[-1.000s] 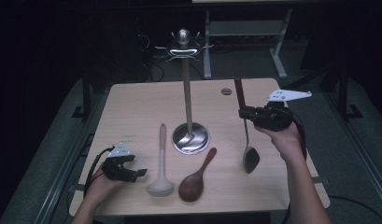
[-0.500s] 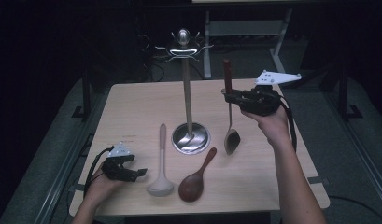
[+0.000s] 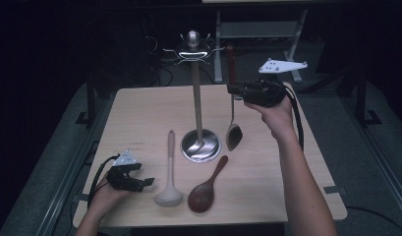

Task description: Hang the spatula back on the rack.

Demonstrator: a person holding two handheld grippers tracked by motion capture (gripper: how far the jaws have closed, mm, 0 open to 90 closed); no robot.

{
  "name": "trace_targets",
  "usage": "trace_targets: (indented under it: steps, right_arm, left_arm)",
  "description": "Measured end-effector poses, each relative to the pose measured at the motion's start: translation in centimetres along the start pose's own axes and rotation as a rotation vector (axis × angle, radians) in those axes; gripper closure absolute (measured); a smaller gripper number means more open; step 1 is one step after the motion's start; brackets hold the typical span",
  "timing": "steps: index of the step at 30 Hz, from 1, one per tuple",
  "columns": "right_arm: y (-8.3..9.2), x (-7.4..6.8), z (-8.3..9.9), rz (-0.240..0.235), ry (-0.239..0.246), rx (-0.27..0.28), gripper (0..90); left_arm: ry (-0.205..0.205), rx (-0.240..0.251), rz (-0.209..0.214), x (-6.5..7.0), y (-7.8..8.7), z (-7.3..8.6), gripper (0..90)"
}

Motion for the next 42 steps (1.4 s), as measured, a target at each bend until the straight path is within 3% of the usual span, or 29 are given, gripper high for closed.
trace_targets:
  steps: [10,31,37,42]
  right_arm:
    - [0.0,-1.1,-1.4,-0.024,0.047,0.019,74.0]
    - [2.0,-3.2,-1.6,-0.053,0.105,0.059,74.0]
    - [2.1,-3.7,-1.4,-0.083,0.107,0.052,74.0]
    - [1.5,-3.5,-1.4,-0.073,0.113,0.032,74.0]
  left_arm:
    - [0.005,0.003,0.003,0.1,0.0,0.0,17.3]
    - [-0.007,-0.009,0.004,0.3,-0.1,0.0,17.3]
    - [-0.007,-0.011,0.004,0.2,-0.1,0.0,17.3]
    - [-0.007,-0.009,0.005,0.3,-0.1,0.0,17.3]
Point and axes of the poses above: each handheld gripper's, and its own axes: y roughly backward along the jaws, z roughly out of its underside, x roughly to its right, the point moved 7 cm from there along -y, roughly forward along the jaws, and after that the axes turned 15 degrees about -x, right-handed, at the moved point
